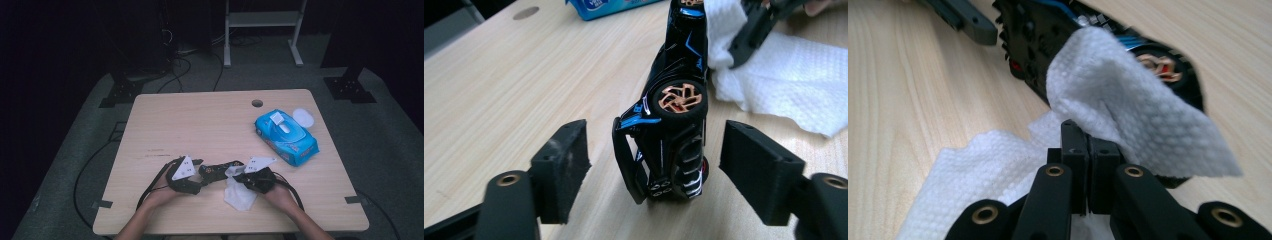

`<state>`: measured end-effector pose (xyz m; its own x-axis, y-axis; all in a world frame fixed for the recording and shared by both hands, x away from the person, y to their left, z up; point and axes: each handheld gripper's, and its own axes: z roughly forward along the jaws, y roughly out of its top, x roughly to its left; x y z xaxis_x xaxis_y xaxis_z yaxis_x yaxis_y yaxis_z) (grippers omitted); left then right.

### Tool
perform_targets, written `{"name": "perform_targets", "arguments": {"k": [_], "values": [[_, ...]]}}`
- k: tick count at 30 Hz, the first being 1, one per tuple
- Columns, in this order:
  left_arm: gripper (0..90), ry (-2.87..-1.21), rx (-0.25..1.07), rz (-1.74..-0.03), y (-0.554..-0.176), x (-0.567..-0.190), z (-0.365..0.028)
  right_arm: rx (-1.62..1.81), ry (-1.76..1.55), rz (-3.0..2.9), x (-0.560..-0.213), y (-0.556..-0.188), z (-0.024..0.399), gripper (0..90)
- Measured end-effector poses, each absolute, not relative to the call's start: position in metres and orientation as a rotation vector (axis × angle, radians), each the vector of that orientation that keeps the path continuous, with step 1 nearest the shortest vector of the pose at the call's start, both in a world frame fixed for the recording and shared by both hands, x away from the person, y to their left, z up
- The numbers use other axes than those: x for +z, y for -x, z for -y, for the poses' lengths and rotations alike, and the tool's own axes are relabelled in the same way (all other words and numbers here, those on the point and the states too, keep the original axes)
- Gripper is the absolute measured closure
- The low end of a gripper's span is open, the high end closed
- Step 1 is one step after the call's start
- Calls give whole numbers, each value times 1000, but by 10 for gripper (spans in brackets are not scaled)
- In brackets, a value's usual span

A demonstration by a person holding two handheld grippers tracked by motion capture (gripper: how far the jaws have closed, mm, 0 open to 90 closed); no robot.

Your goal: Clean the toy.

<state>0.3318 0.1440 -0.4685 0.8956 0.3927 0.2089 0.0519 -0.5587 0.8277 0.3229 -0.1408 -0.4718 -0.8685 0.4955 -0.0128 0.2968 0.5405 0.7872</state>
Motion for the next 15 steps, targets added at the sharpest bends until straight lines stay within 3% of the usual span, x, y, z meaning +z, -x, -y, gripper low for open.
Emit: {"name": "perform_targets", "arguments": {"k": [4,9,15], "values": [[329,-2127,416,-333,-335,-470,-140,1296,-677,-2519,-463,-322,144,881],[488,-2125,406,-333,-335,-472,-137,1371,-668,-2467,-441,-323,144,881],[547,-2099,344,-341,-335,-473,-139,1406,-641,-2446,-418,-330,125,880]]}}
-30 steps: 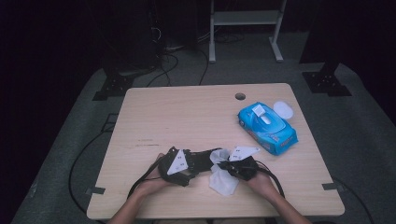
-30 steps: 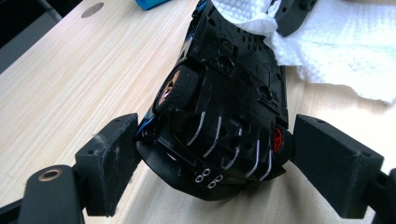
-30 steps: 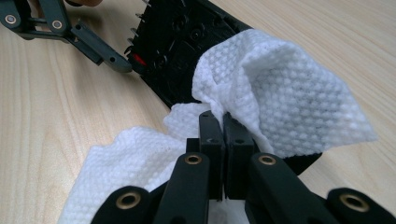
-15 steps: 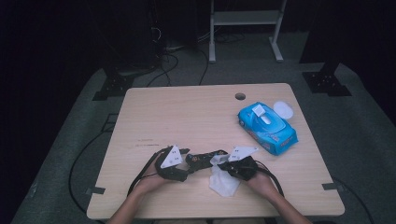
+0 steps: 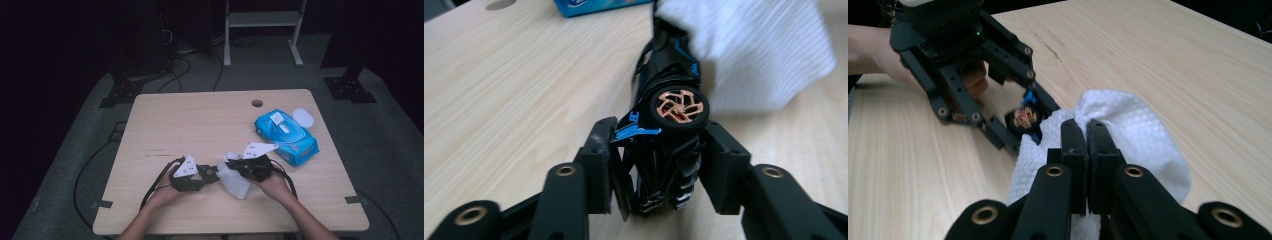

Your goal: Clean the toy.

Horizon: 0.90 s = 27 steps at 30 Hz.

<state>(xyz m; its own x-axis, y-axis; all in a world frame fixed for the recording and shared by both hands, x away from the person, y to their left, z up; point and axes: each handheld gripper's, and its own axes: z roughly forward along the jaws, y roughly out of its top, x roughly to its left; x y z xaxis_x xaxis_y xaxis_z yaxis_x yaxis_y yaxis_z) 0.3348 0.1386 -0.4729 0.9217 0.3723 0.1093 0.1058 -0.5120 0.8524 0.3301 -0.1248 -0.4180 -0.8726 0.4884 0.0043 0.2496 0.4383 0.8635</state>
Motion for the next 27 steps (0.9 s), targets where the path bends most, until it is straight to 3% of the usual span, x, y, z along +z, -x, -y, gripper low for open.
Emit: {"name": "perform_targets", "arguments": {"k": [11,22,27], "values": [[581,-2080,335,-347,-335,-474,-140,1430,-631,-2514,-427,-341,80,880],[583,-2072,333,-351,-336,-475,-141,1337,-712,-2468,-428,-350,112,880],[582,-2070,334,-356,-335,-475,-140,1350,-675,-2488,-429,-346,101,879]]}}
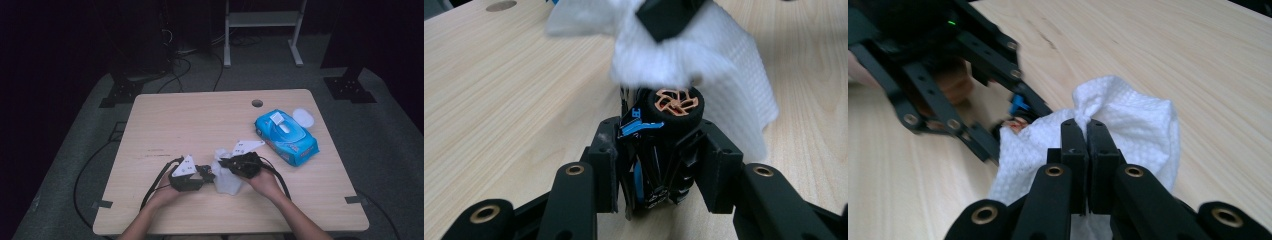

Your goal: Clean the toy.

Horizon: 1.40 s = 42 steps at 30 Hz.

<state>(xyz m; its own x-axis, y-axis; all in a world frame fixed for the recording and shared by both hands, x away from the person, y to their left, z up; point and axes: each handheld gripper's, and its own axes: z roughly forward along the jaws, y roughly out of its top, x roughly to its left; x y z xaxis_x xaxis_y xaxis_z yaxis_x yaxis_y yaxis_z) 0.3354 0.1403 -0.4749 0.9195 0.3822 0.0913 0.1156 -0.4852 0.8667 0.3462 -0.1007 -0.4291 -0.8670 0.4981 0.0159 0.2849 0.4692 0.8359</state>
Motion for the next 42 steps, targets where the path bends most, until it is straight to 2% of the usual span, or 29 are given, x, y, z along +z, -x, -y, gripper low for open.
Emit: {"name": "perform_targets", "arguments": {"k": [8,21,31,37,42], "values": [[582,-2068,333,-370,-335,-475,-140,1381,-577,-2541,-429,-339,67,878],[582,-2072,338,-361,-335,-475,-140,1284,-720,-2437,-426,-348,128,878],[582,-2074,340,-357,-335,-475,-140,1279,-771,-2400,-427,-350,150,878],[582,-2075,341,-355,-335,-475,-140,1282,-769,-2405,-426,-348,145,878],[580,-2079,348,-352,-335,-475,-140,1330,-679,-2465,-428,-344,112,879]]}}
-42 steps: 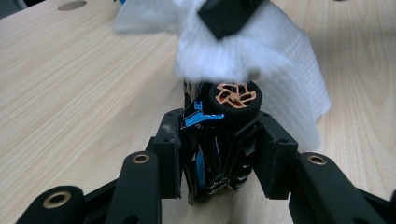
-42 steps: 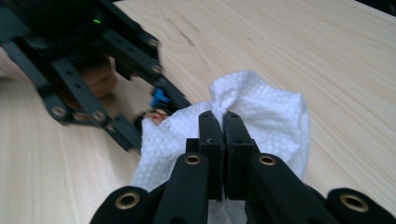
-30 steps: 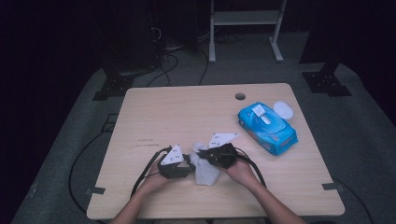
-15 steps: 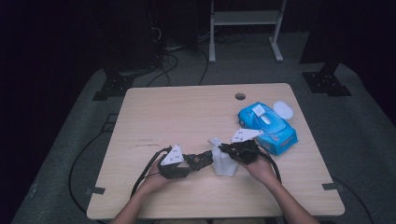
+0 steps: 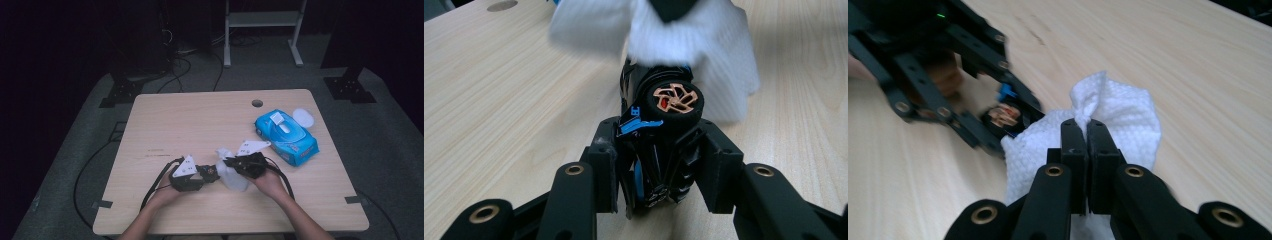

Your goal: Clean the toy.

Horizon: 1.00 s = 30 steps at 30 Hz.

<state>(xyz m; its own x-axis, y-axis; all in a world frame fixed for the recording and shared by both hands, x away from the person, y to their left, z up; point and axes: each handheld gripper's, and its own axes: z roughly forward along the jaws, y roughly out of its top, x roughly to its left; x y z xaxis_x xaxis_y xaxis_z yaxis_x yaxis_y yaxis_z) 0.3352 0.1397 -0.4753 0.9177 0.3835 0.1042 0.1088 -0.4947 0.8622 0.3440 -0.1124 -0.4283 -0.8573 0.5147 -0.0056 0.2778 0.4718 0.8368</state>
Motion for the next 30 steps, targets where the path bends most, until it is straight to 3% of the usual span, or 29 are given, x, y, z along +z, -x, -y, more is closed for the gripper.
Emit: {"name": "perform_targets", "arguments": {"k": [7,23,30], "values": [[580,-2077,342,-354,-335,-476,-140,1306,-615,-2491,-427,-341,90,878],[580,-2076,337,-357,-337,-477,-141,1252,-826,-2364,-426,-349,165,879],[576,-2093,346,-358,-337,-478,-140,1281,-802,-2384,-427,-350,154,878]]}}
